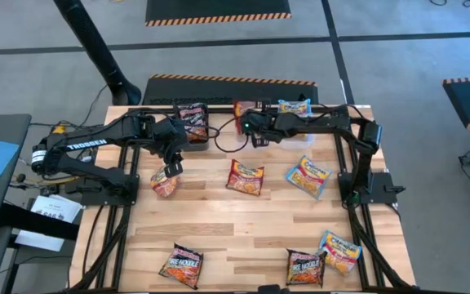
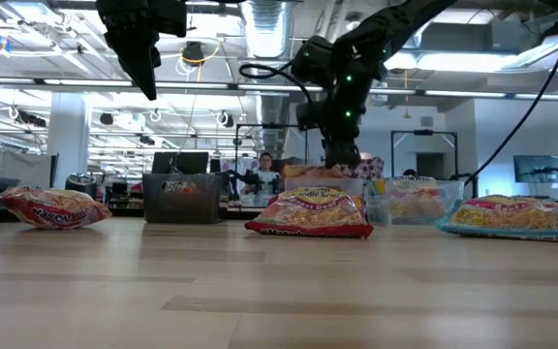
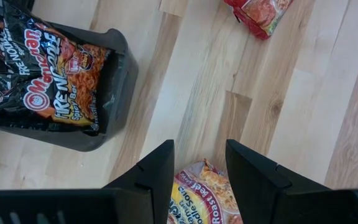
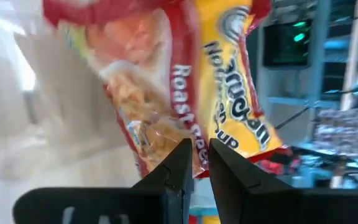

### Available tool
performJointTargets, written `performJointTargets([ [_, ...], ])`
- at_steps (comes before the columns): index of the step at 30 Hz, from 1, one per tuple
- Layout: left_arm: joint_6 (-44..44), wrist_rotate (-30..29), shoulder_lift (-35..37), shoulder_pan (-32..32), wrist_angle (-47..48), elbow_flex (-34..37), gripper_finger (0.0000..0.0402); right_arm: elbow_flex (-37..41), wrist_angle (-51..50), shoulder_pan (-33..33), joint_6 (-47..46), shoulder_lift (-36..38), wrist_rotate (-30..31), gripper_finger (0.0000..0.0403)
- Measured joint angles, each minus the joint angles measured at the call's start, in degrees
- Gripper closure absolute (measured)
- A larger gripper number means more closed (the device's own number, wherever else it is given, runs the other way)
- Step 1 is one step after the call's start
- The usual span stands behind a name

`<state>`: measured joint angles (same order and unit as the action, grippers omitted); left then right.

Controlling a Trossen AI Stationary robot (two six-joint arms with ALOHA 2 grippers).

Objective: Sort Maruchan noodles
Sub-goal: Put the red noodle pack into the left transparent bin

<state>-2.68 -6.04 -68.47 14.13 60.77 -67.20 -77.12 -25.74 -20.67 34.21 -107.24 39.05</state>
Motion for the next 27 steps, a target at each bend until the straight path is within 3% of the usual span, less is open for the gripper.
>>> performJointTargets([
  [10, 0.0, 0.0, 0.0, 0.0, 0.0, 0.0, 0.027, -7.7, -8.4, -0.2, -9.4, 0.0, -10.8, 0.0326],
  [17, 0.0, 0.0, 0.0, 0.0, 0.1, 0.0, 0.027, -8.0, -10.5, -1.3, -14.2, 0.0, -16.2, 0.0326],
  [23, 0.0, 0.0, 0.0, 0.0, 0.3, 0.0, 0.027, -8.0, -13.6, -2.8, -14.7, 0.0, -33.5, 0.0326],
  [27, 0.0, 0.0, 0.0, 0.0, 0.3, 0.0, 0.027, -8.1, -13.8, -5.2, -14.6, -1.6, -36.7, 0.0326],
])
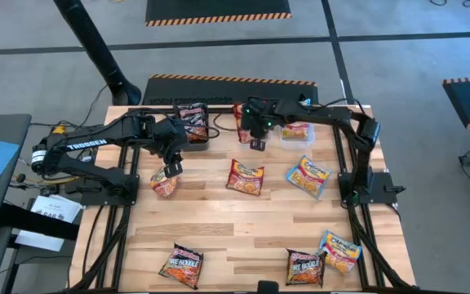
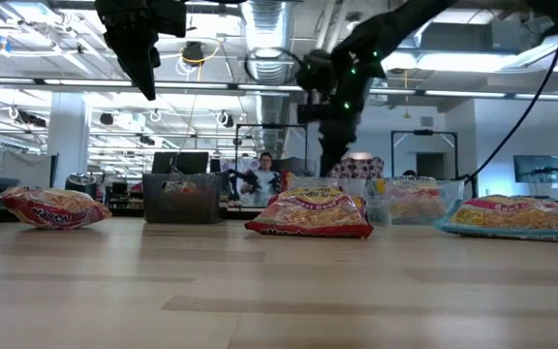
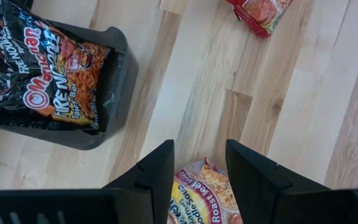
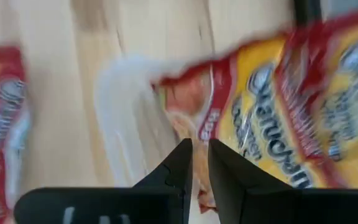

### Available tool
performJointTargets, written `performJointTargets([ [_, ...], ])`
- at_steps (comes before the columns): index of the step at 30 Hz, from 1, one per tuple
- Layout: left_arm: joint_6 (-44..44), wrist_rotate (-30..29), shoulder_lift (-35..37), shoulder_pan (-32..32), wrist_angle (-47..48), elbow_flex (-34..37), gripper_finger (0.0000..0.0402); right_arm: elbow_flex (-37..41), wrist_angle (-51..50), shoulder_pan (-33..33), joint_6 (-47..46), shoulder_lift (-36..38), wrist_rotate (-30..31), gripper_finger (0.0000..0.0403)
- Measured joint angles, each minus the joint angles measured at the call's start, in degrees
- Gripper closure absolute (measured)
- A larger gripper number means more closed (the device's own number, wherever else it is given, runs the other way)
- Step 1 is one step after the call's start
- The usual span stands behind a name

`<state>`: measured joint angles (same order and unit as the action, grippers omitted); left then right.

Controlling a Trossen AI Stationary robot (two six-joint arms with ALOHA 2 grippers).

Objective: Sort Maruchan noodles
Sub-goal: Put the red noodle pack into the left transparent bin

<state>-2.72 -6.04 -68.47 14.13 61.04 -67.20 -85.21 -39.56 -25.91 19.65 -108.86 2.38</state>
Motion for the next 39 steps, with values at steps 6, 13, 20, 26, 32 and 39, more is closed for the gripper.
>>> performJointTargets([
  [6, 0.0, 0.0, 0.0, 0.0, 0.0, 0.0, 0.027, 0.0, -0.9, -4.0, -2.7, -2.9, -8.3, 0.0326],
  [13, 0.0, 0.0, 0.0, 0.0, -0.1, 0.0, 0.027, -0.3, -0.6, -4.7, -3.2, -6.8, -10.1, 0.0326],
  [20, 0.0, -0.5, 0.0, 0.0, -0.1, 0.0, 0.027, -1.0, 1.4, -4.4, -6.9, -7.7, -7.3, 0.0326],
  [26, 0.0, -0.7, 0.0, 0.0, -0.1, 0.0, 0.027, -5.0, 1.1, -5.1, -12.4, -11.4, -6.4, 0.0326],
  [32, 0.0, -0.7, 0.0, 0.0, 0.0, 0.0, 0.027, -11.4, -4.4, -5.0, -14.2, -16.8, -3.3, 0.0326],
  [39, 0.4, -0.7, 0.0, 0.0, 0.1, 0.0, 0.027, -17.1, -7.3, -4.8, -15.3, -18.6, -1.6, 0.0326],
])
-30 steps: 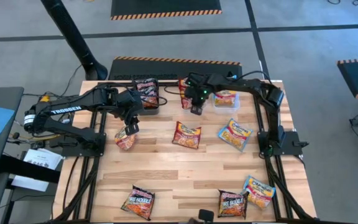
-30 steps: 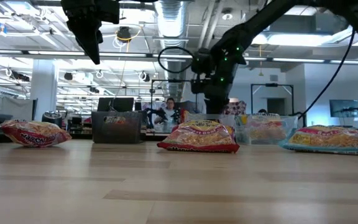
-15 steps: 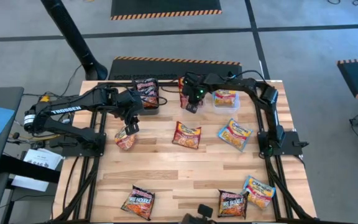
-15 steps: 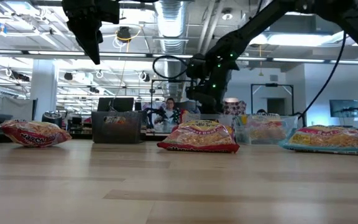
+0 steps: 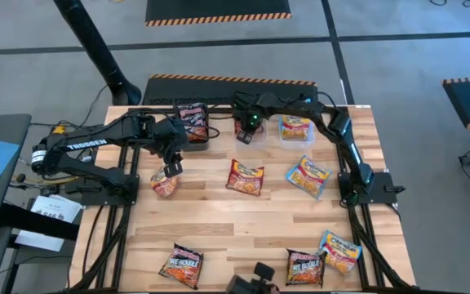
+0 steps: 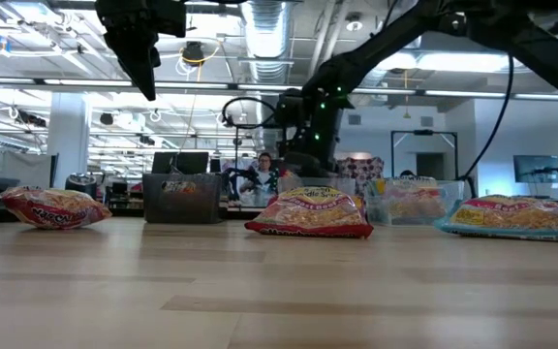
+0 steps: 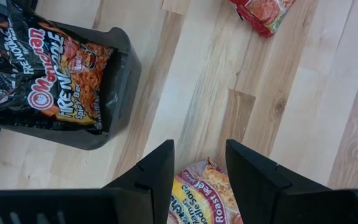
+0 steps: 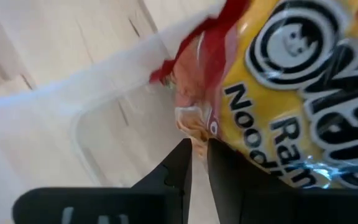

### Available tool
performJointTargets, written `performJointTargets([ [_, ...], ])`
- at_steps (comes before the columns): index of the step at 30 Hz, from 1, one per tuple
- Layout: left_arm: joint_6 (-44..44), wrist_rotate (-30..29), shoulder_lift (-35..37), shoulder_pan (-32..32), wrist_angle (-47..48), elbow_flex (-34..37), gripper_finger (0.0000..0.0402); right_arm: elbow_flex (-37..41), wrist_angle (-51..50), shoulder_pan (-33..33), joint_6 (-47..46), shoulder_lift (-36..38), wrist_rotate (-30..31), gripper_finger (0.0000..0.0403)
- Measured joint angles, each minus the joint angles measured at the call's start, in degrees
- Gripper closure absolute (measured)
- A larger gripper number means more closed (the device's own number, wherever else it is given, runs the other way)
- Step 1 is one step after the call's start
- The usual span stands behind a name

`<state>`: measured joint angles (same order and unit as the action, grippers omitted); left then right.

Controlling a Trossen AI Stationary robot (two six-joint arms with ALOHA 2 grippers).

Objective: Sort Maruchan noodles
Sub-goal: Put the red noodle pack into the left transparent bin, then put the black noodle pack into the black bin

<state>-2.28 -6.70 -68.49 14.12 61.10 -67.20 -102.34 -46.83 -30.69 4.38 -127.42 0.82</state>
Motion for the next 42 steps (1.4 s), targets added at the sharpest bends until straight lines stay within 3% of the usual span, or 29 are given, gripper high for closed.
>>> performJointTargets([
  [11, -0.2, 0.0, 0.0, 0.0, 1.4, 0.0, 0.027, -7.4, -10.3, 1.9, 0.1, 0.0, 0.8, 0.0326],
  [29, -1.4, 0.0, 0.0, 0.0, 2.7, 0.0, 0.027, -16.4, -36.9, 7.9, -2.3, 0.2, 0.8, 0.034],
  [42, -5.3, 0.2, 0.0, -1.9, 5.8, 0.0, 0.027, -16.4, -40.5, 12.6, -6.8, 11.6, 1.2, 0.038],
])
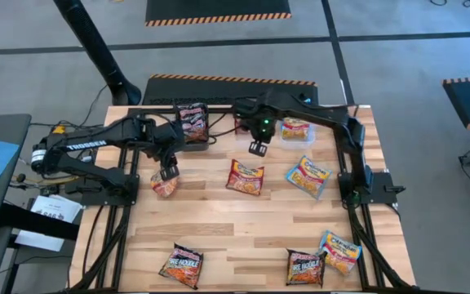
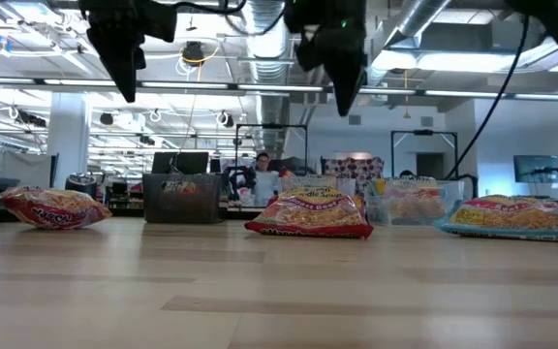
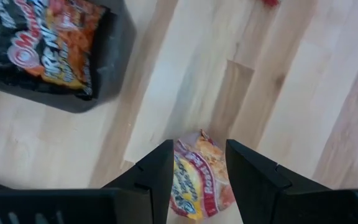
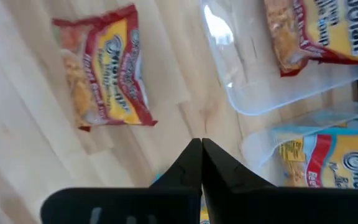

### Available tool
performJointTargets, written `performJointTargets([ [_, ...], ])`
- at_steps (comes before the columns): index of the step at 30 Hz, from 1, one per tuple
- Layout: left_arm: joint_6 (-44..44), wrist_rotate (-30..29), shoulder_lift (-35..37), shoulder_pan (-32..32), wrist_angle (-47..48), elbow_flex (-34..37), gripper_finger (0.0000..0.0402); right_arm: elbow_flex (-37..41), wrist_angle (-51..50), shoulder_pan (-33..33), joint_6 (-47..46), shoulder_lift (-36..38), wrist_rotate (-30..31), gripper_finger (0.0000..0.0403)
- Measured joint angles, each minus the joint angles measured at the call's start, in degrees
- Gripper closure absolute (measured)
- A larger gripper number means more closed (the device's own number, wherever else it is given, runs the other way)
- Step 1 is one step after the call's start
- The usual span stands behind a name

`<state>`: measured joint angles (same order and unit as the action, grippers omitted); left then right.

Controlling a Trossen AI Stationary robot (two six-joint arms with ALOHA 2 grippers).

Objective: Sort Maruchan noodles
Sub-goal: Put the black noodle pack into the black bin

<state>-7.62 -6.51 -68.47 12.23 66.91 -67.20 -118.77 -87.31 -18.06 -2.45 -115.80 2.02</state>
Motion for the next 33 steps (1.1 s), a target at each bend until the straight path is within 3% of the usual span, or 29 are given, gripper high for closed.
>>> performJointTargets([
  [14, -8.7, -0.1, 0.0, -11.9, 3.3, 0.0, 0.027, 0.0, -2.8, 9.5, -6.8, 9.7, -0.1, 0.0367],
  [33, -16.2, 0.7, 0.0, -21.7, 3.2, 0.0, 0.027, 0.0, -2.7, 33.0, -19.0, 11.6, 1.3, 0.0366],
])
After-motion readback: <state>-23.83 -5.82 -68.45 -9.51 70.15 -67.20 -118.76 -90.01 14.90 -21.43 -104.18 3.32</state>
